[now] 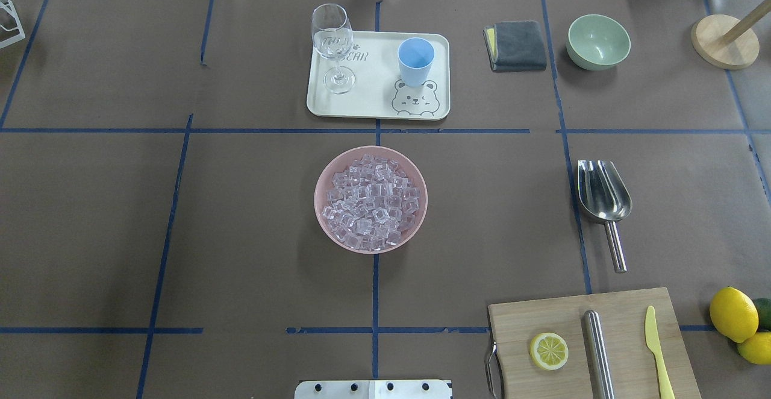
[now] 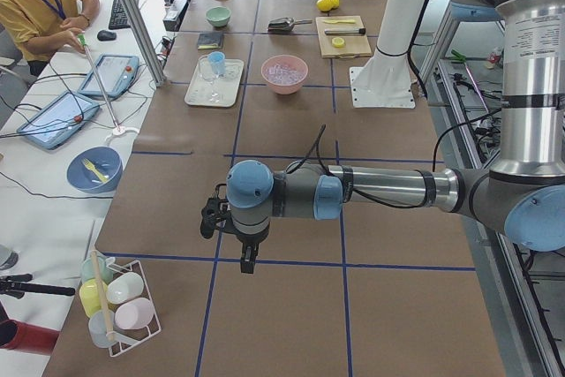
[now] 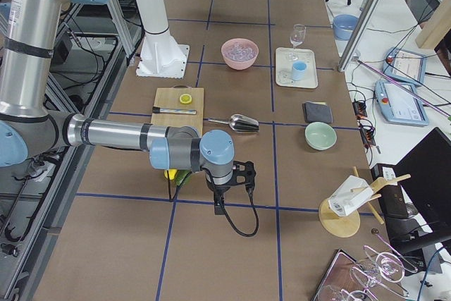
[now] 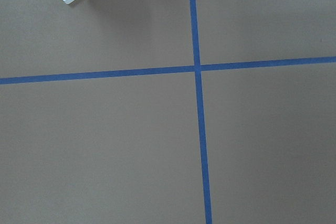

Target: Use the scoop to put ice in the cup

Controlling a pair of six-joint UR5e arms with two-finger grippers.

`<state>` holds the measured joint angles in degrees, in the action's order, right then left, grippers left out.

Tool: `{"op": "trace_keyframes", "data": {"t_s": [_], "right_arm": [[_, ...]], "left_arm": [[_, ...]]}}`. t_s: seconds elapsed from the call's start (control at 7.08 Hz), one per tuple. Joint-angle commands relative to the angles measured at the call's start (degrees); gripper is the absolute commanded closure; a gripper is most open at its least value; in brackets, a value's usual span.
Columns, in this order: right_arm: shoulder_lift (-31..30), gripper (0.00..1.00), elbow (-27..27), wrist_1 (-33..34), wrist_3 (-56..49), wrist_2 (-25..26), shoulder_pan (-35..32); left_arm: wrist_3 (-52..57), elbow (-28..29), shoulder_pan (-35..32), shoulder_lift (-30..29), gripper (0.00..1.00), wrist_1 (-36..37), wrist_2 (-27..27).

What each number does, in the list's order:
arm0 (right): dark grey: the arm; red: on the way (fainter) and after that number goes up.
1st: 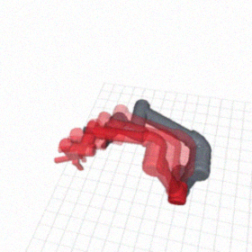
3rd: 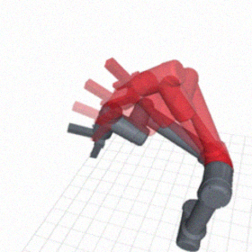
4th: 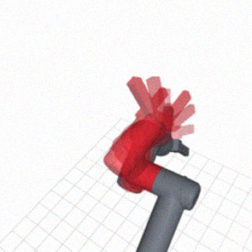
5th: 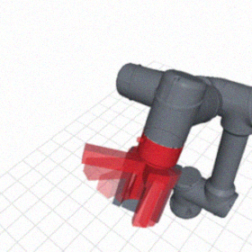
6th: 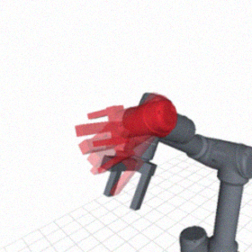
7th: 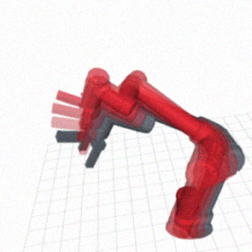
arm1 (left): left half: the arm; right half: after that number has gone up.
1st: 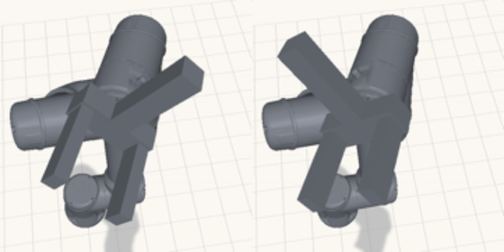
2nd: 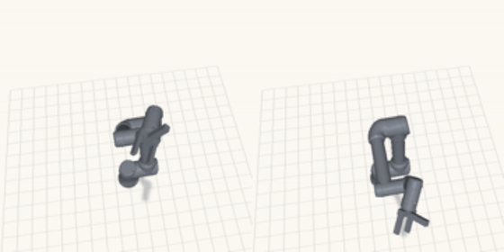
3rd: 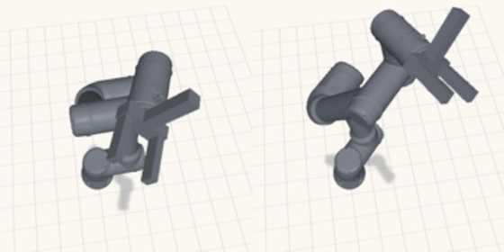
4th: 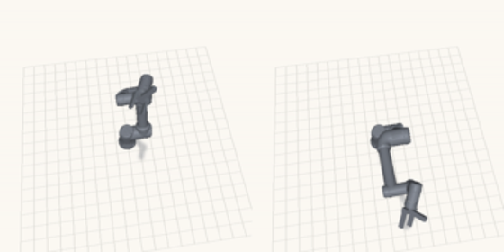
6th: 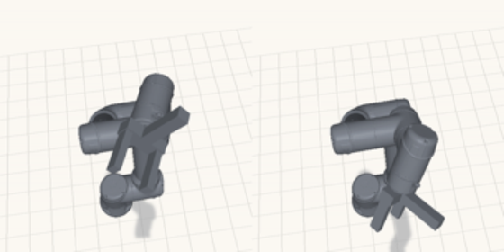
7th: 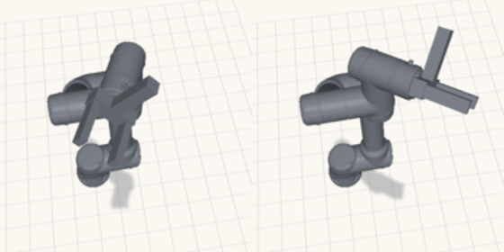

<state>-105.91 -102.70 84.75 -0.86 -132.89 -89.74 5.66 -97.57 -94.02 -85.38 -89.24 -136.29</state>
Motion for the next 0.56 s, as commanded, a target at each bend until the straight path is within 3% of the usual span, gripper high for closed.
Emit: {"op": "trace_keyframes", "data": {"t_s": [0.0, 0.42], "right_arm": [[0.1, 0.00, 0.0, 0.0, -0.4, 0.0, 0.0], [0.3, 0.00, -0.7, -0.2, -0.5, -0.3, 0.0]], "left_arm": [[0.1, -0.1, 0.3, -0.1, 0.00, -0.1, -0.1], [0.1, -0.7, 0.3, -0.3, 0.00, -0.1, 0.0]]}}
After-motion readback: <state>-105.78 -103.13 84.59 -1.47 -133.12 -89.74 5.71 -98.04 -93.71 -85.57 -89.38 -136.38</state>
